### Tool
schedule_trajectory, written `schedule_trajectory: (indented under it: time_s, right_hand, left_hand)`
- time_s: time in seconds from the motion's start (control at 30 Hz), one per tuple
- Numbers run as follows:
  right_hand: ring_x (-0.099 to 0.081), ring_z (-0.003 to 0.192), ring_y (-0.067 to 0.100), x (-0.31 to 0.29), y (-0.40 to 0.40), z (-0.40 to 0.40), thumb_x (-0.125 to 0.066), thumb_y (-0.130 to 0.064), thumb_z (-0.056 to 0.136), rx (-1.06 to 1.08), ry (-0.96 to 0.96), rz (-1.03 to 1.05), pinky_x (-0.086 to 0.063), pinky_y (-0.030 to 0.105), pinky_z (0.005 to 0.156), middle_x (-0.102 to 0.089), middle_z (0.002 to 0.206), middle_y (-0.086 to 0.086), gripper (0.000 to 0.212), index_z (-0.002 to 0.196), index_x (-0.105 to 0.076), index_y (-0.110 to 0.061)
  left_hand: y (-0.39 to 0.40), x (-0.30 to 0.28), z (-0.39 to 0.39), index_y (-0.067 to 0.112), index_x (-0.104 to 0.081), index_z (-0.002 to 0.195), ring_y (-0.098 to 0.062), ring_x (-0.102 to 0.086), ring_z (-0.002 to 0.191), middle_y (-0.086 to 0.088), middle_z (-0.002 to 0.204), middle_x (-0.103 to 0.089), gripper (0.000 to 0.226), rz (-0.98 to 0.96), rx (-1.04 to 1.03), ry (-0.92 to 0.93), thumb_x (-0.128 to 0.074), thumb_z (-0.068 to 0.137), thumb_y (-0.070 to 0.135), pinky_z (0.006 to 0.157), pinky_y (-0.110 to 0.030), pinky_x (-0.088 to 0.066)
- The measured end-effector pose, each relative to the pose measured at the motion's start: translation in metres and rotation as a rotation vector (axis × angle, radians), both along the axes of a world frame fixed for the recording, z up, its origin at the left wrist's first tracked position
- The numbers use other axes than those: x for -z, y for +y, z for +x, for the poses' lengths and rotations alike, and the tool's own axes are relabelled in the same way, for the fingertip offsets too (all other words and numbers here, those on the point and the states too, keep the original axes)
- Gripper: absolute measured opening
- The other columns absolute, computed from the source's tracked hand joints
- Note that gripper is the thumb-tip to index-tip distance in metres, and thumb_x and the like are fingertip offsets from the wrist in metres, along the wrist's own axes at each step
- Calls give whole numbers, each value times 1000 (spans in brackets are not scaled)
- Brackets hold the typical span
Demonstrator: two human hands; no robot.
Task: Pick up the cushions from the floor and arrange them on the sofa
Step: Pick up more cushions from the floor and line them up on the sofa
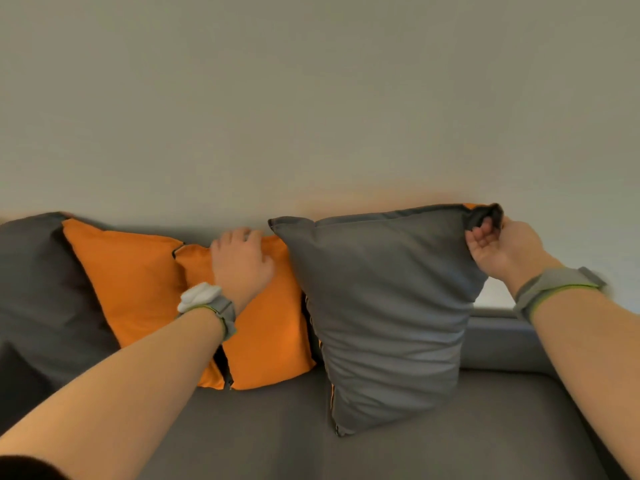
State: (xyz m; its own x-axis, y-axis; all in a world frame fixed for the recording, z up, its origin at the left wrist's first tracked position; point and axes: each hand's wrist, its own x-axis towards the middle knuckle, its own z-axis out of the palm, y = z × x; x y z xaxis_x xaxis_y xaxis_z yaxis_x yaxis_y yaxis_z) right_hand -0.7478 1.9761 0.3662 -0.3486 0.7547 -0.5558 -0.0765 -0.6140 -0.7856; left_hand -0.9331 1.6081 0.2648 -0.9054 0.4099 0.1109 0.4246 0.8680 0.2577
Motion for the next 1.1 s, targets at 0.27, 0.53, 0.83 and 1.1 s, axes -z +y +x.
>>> schedule_trajectory:
  time_s: [0.27, 0.53, 0.83, 1.1]
  right_hand:
    - [-58, 97, 33, 22, 20, 46, -44, -59, 80, -61, -701, 610, -49, 50, 97, -66, 98, 11, 51, 87, -74, -18]
    - [-55, 97, 34, -22, 5, 42, -42, -44, 97, 201, -538, 755, -45, 43, 93, -41, 123, 9, 39, 86, -66, -15]
    - [-52, 128, 43, 25, 28, 32, -47, -45, 96, -248, -597, 715, -42, 46, 106, -57, 127, 21, 51, 131, -54, -8]
    - [-25, 153, 37, 55, 13, 62, -58, -54, 96, -638, -726, 840, -27, 44, 121, 3, 172, 11, 91, 164, -1, -34]
  left_hand:
    - [77, -28, 69, 25, -47, 142, -19, -53, 130, 17, 127, -59, 54, 1112, -10, -915, -58, 94, 0, 102, -32, -45]
    - [78, -59, 68, 34, -57, 133, -20, -64, 116, 14, 122, -67, 35, 744, 82, -292, -53, 103, 52, 97, -46, -55]
    - [131, -48, 33, 17, -60, 133, -32, -61, 121, -8, 130, -67, 39, 654, 24, -360, -49, 107, 43, 98, -44, -50]
    - [139, -29, 37, 13, -51, 141, -39, -56, 132, -13, 142, -61, 49, 688, -97, -446, -51, 105, 46, 108, -51, -47]
